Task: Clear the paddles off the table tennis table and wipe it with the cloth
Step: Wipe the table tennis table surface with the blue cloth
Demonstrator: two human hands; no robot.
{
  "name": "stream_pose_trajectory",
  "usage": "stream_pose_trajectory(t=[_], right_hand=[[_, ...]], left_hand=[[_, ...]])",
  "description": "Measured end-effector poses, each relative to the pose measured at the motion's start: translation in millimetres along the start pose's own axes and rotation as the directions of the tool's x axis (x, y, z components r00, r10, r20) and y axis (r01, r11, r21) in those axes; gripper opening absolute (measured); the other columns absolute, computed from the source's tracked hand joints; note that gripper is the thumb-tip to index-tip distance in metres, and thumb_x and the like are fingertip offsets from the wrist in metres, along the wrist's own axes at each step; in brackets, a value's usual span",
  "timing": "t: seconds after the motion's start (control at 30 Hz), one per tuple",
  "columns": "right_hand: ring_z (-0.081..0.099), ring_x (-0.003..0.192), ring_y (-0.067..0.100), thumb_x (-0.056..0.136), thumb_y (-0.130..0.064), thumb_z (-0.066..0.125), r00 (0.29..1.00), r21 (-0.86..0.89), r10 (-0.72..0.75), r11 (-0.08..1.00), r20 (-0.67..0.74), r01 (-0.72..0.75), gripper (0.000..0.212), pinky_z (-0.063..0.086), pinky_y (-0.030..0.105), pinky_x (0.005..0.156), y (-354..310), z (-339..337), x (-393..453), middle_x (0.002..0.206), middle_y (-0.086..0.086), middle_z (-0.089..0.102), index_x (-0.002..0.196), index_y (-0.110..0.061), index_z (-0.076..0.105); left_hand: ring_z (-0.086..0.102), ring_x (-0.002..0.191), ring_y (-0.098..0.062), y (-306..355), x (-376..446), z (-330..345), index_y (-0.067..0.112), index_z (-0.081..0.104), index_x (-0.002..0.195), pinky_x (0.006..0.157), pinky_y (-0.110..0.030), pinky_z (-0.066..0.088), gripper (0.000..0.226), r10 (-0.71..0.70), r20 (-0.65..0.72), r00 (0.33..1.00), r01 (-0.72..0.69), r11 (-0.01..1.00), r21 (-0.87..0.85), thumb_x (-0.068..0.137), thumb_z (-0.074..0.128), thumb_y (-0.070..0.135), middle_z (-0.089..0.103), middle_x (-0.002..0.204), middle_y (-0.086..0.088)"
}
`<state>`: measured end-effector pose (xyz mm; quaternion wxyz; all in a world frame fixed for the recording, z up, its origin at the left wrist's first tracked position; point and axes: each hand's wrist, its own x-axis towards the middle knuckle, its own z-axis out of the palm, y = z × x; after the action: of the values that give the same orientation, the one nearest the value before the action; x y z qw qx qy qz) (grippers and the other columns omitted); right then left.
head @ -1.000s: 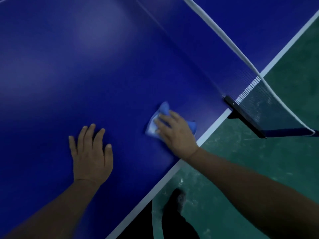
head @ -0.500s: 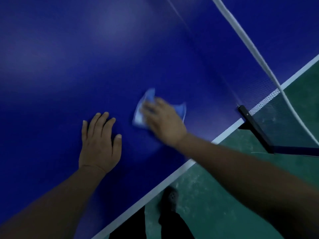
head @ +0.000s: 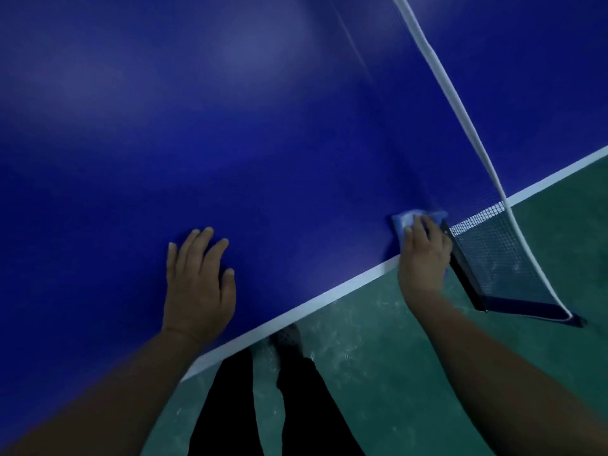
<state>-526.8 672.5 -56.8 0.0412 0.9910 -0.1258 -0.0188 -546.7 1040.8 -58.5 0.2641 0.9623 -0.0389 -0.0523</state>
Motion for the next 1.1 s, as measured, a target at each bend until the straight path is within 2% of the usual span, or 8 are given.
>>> stream_pose_trajectory(t=[0.17, 0.27, 0.33, 0.57, 0.73, 0.9, 1.0, 1.1], right_hand=[[0.049, 0.125, 0.047, 0.087, 0.011, 0.061, 0.969, 0.067, -0.103, 0.994, 0.224, 0.091, 0.040, 0.047, 0.050, 0.094, 30.9, -5.4, -6.7, 0.129, 0.027, 0.061, 0.127, 0.010, 0.059], [0.047, 0.124, 0.024, 0.101, -0.019, 0.049, 0.997, 0.257, 0.037, 0.965, 0.061, -0.052, 0.038, 0.037, 0.014, 0.097, 4.5, -6.9, 13.4, 0.137, 0.016, 0.055, 0.136, -0.004, 0.052], [0.049, 0.125, 0.030, 0.101, -0.025, 0.046, 0.991, 0.389, 0.132, 0.912, 0.019, -0.129, 0.040, 0.040, 0.025, 0.102, -34.5, -4.8, 19.2, 0.139, 0.016, 0.052, 0.136, -0.008, 0.053], [0.050, 0.108, 0.036, 0.086, -0.005, 0.070, 0.660, 0.300, -0.740, 0.606, -0.129, 0.737, 0.034, 0.040, 0.044, 0.095, -76.3, 13.0, -35.7, 0.125, 0.016, 0.066, 0.119, -0.001, 0.068], [0.047, 0.130, 0.049, 0.095, 0.005, 0.050, 0.931, 0.074, -0.365, 0.928, -0.002, 0.364, 0.029, 0.023, 0.060, 0.118, 17.6, 7.4, 52.7, 0.136, 0.027, 0.054, 0.121, 0.007, 0.061], [0.032, 0.142, 0.041, 0.102, -0.007, 0.037, 0.970, 0.107, -0.243, 0.965, 0.017, 0.240, 0.039, 0.007, 0.041, 0.125, -49.4, 4.0, 63.0, 0.148, 0.021, 0.046, 0.136, 0.004, 0.052], [0.046, 0.129, 0.052, 0.088, 0.001, 0.052, 0.862, 0.207, -0.496, 0.837, -0.105, 0.507, 0.037, 0.041, 0.054, 0.108, -136.5, -0.2, 7.5, 0.133, 0.025, 0.058, 0.124, 0.005, 0.062], [0.049, 0.131, 0.048, 0.090, -0.008, 0.053, 0.485, 0.269, -0.872, 0.453, -0.065, 0.850, 0.041, 0.048, 0.049, 0.100, -184.3, -0.3, -73.4, 0.138, 0.017, 0.059, 0.129, -0.003, 0.063]], left_hand=[[0.032, 0.144, -0.035, 25.1, -59.0, 13.5, 0.001, 0.057, 0.134, 0.122, -0.057, 0.010, 0.055, -0.142, -0.028, 0.990, 0.142, 0.990, -0.005, 0.093, 0.037, 0.032, 0.044, 0.150, -0.018], [0.035, 0.142, -0.038, 34.9, -78.2, 16.4, 0.000, 0.058, 0.133, 0.122, -0.059, 0.012, 0.056, -0.220, -0.055, 0.974, 0.221, 0.975, 0.007, 0.092, 0.037, 0.032, 0.045, 0.148, -0.021], [0.037, 0.141, -0.039, 42.3, -85.8, 18.5, -0.001, 0.058, 0.132, 0.121, -0.060, 0.014, 0.055, -0.243, -0.088, 0.966, 0.244, 0.970, 0.006, 0.091, 0.038, 0.030, 0.047, 0.147, -0.022], [0.039, 0.139, -0.043, 60.1, -102.6, 31.1, -0.003, 0.060, 0.128, 0.119, -0.062, 0.016, 0.050, -0.319, -0.177, 0.931, 0.316, 0.948, -0.043, 0.086, 0.045, 0.020, 0.048, 0.144, -0.024], [0.038, 0.138, -0.044, 51.0, -119.8, 30.3, -0.005, 0.058, 0.129, 0.119, -0.062, 0.015, 0.052, -0.379, -0.211, 0.901, 0.380, 0.924, -0.034, 0.088, 0.042, 0.023, 0.046, 0.144, -0.025], [0.040, 0.135, -0.046, 34.8, -140.2, 30.4, -0.006, 0.058, 0.128, 0.116, -0.064, 0.022, 0.050, -0.447, -0.285, 0.848, 0.454, 0.890, -0.046, 0.089, 0.043, 0.021, 0.045, 0.142, -0.027], [0.043, 0.130, -0.050, 25.0, -154.5, 29.2, -0.008, 0.059, 0.126, 0.108, -0.066, 0.034, 0.050, -0.489, -0.323, 0.810, 0.503, 0.863, -0.043, 0.088, 0.043, 0.021, 0.047, 0.140, -0.031], [0.041, 0.133, -0.048, 15.5, -171.3, 28.1, -0.004, 0.057, 0.129, 0.108, -0.062, 0.036, 0.049, -0.574, -0.325, 0.752, 0.586, 0.807, -0.070, 0.089, 0.044, 0.021, 0.044, 0.144, -0.028]])
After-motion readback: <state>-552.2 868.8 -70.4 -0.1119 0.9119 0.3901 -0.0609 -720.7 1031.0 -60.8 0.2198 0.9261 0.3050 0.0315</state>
